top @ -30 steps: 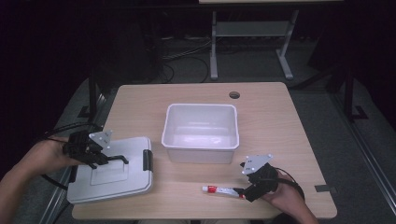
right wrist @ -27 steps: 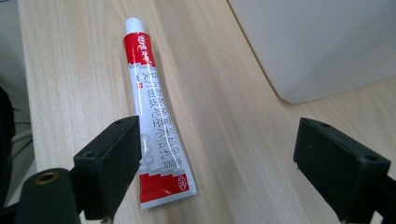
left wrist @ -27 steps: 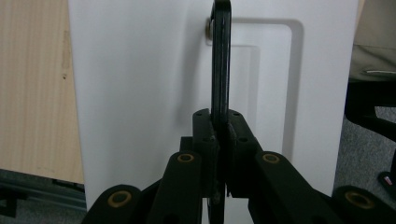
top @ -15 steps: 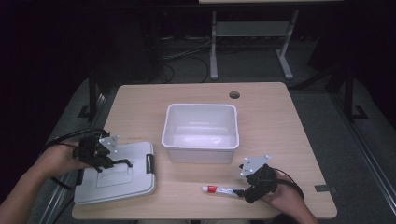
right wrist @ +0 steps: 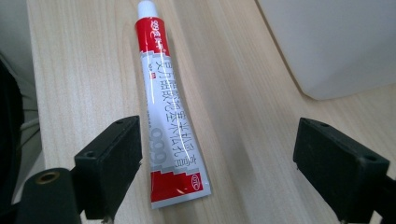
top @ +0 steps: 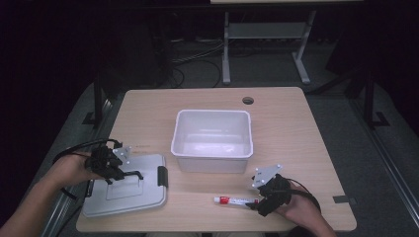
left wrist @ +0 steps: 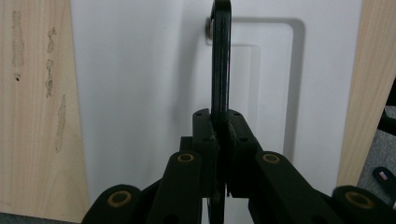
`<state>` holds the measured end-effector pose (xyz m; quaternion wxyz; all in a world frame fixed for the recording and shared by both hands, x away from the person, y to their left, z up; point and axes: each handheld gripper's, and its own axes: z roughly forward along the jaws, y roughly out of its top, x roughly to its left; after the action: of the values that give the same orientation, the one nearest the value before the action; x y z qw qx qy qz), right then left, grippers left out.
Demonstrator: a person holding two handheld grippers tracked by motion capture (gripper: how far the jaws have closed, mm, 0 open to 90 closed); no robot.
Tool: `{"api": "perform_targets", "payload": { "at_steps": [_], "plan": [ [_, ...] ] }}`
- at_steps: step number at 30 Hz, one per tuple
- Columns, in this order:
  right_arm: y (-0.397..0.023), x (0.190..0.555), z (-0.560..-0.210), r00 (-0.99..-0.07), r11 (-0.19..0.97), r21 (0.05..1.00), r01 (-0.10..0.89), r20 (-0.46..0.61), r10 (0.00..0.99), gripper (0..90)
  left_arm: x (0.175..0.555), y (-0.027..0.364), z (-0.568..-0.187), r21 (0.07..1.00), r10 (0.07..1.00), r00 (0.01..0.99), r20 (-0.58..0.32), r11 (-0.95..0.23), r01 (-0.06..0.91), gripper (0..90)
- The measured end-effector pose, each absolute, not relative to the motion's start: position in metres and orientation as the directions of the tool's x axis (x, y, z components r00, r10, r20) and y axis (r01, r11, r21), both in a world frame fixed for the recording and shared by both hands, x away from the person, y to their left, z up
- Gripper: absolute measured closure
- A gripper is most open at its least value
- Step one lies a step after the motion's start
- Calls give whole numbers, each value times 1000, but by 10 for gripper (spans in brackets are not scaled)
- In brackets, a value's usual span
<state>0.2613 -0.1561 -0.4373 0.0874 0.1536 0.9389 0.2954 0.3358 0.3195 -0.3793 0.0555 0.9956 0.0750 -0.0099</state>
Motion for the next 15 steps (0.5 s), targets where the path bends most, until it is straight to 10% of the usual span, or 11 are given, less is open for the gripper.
{"api": "perform_targets", "payload": {
  "at_steps": [15],
  "plan": [
    [-139,264,-431,-959,826,527,200,-67,275,197,335,320,-376,132,154,988,-32,-979,157,791]
  ]
}}
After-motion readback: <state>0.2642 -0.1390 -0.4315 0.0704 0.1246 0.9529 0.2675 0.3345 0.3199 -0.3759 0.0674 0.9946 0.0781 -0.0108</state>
